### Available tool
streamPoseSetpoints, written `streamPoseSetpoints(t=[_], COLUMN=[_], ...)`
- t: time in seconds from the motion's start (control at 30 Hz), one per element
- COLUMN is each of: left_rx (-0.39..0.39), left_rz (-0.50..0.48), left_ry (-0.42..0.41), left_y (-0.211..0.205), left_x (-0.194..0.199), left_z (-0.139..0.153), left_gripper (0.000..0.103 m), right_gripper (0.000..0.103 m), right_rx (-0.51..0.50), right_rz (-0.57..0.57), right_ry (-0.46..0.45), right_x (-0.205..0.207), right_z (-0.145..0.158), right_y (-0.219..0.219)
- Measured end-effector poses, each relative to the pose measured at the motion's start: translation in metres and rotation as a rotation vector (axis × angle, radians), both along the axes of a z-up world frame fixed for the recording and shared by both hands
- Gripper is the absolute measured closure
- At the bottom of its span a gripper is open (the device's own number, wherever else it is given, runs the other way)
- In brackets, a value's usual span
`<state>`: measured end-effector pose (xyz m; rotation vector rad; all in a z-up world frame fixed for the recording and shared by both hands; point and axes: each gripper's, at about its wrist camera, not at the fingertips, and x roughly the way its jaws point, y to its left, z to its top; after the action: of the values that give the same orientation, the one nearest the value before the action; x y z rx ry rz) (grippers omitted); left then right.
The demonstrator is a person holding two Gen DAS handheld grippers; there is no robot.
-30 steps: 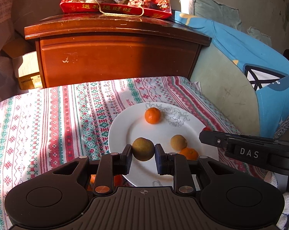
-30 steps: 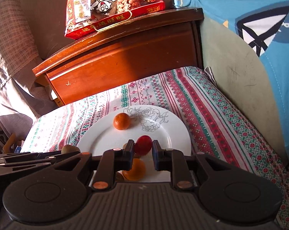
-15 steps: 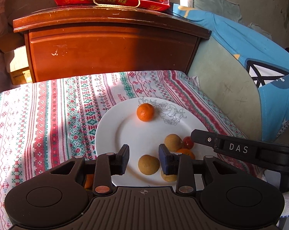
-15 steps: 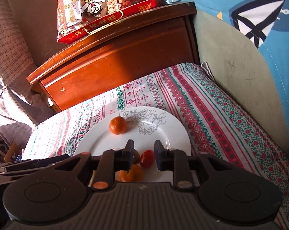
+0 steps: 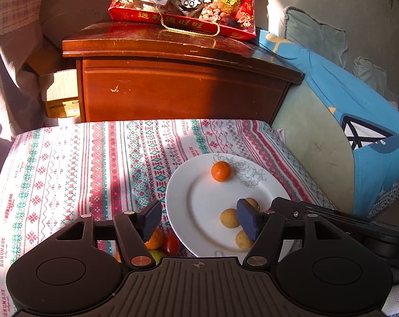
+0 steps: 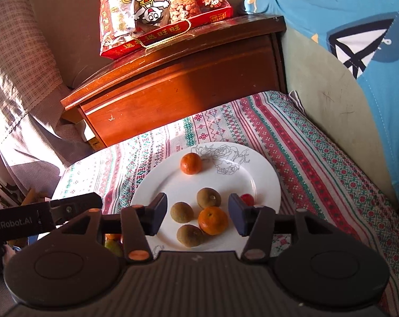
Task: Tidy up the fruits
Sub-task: 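Carry kiwi and tomato onto the white plate and open both tools, then withdraw both open tools from the plate toward the fruit pile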
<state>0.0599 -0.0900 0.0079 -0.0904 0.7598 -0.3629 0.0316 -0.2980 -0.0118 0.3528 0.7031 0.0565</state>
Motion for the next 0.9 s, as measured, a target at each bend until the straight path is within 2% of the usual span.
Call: streamPoseSetpoints(t=[0.13,0.27,0.5,0.9], left_rx=[-0.025,-0.046,-0.004,0.089], left_rz=[0.034,0.067,0.077,0.077], left_ry=[0.005,0.021,0.023,0.060], left_y=[0.019,0.039,0.063,0.084], left_x=[-0.007,-0.013,-0.027,-0.037], left_z=[0.002,0.001,-0.001,-0.025], left_gripper=[0.037,0.034,0.033,0.033], right_gripper=[0.046,0.046,0.046,0.046], right_rx=[0.031,0.010,0.015,-0.008], right_rz=[0.044,0.082,0.144,0.221], right_ry=[0.014,0.014,0.056,0.084], right_x=[-0.013,-0.031,-0.048,-0.052], right_z=[0.000,0.000,-0.012,-0.025], right_y=[0.011,0.027,0.047,0.073])
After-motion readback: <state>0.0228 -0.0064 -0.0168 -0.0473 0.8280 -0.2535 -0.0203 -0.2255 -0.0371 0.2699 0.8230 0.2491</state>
